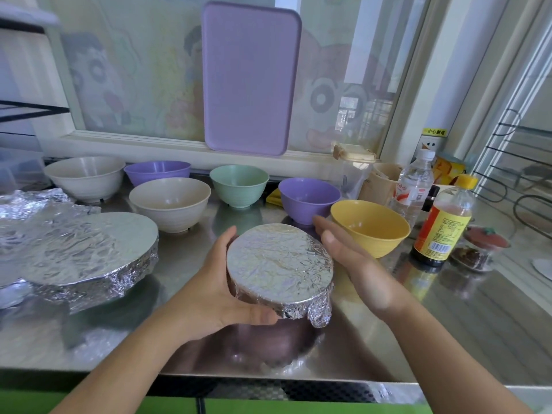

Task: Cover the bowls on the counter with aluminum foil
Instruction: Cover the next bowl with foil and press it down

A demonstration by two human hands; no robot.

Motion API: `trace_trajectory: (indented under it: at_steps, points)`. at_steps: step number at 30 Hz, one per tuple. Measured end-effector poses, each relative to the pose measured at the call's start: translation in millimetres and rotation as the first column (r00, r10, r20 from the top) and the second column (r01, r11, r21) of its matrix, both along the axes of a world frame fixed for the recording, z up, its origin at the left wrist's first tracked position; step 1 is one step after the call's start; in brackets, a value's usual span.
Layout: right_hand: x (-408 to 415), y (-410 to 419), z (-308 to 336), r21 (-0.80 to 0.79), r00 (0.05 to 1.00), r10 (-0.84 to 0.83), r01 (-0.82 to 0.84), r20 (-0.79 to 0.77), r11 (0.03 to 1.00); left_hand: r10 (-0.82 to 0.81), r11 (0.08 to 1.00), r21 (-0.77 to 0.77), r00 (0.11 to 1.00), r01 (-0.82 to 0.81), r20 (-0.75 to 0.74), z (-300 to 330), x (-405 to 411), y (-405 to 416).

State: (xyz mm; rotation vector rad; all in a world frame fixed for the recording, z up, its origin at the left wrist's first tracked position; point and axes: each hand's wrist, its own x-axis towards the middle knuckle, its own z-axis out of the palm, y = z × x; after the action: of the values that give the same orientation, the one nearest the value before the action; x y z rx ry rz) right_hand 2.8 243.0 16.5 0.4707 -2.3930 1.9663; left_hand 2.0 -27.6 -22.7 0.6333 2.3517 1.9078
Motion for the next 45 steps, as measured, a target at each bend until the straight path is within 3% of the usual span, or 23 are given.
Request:
trace_trajectory:
  at_steps: [1, 3, 5, 7, 9, 15, 19, 25, 29, 31, 34, 37, 45]
  points:
    - [-3, -6, 10, 0.015, 1.0, -0.007, 0.007, -0.013, 1.0, -0.014, 1.0, -0.006, 1.0, 0.014, -0.013, 3, -1, -1]
    - [-14, -15, 22, 0.19, 0.999, 0.012, -0.002, -0.05, 0.982, -0.03, 0.999, -0.036, 0.998, 0.028, -0.049, 6, -2, -3]
    - [-22, -31, 30, 0.318, 0.999, 0.031, -0.036, 0.02, 0.947, -0.026, 0.998, -0.058, 0.997, 0.023, -0.066, 8, -4, -2]
    - [-27, -40, 29, 0.348, 0.997, 0.006, -0.034, 0.082, 0.937, -0.029, 0.999, -0.045, 0.996, 0.025, -0.083, 8, -5, 0]
    - [-29, -41, 26, 0.305, 0.997, -0.003, -0.023, 0.082, 0.952, -0.013, 0.999, -0.031, 0.995, 0.01, -0.104, 6, -4, 3]
    - [-18, -31, 11, -0.03, 0.993, -0.009, 0.013, 0.115, 0.999, 0.055, 0.998, 0.021, 0.996, -0.054, -0.066, -3, -1, 9]
    - [-15, -17, -8, -0.124, 0.995, 0.027, -0.015, 0.096, 0.992, 0.023, 0.997, 0.079, 0.998, -0.018, -0.063, -8, 1, 13]
    - [-9, -24, -3, -0.205, 0.981, 0.033, 0.007, 0.19, 0.979, 0.018, 0.991, 0.136, 0.999, -0.012, -0.048, -8, 3, 17]
    - [-1, -22, -9, -0.238, 0.992, 0.046, -0.018, 0.114, 0.971, 0.015, 0.991, 0.134, 0.999, -0.011, -0.035, -11, 3, 14]
    - [5, -10, -18, -0.228, 0.993, 0.058, -0.032, 0.107, 0.973, 0.011, 0.991, 0.132, 0.999, -0.007, -0.031, -12, 3, 12]
    - [17, 2, -26, -0.088, 0.984, 0.165, -0.159, 0.066, 0.983, 0.014, 0.991, 0.133, 0.999, -0.009, -0.031, -12, 3, 12]
    - [20, 5, -33, 0.031, 0.985, 0.142, -0.145, 0.096, 0.989, 0.011, 0.989, 0.145, 0.999, -0.005, -0.036, -12, 3, 14]
    - [18, -1, -37, 0.093, 0.991, 0.135, -0.137, 0.021, 0.986, 0.032, 0.995, 0.095, 0.994, -0.022, -0.106, -13, 3, 15]
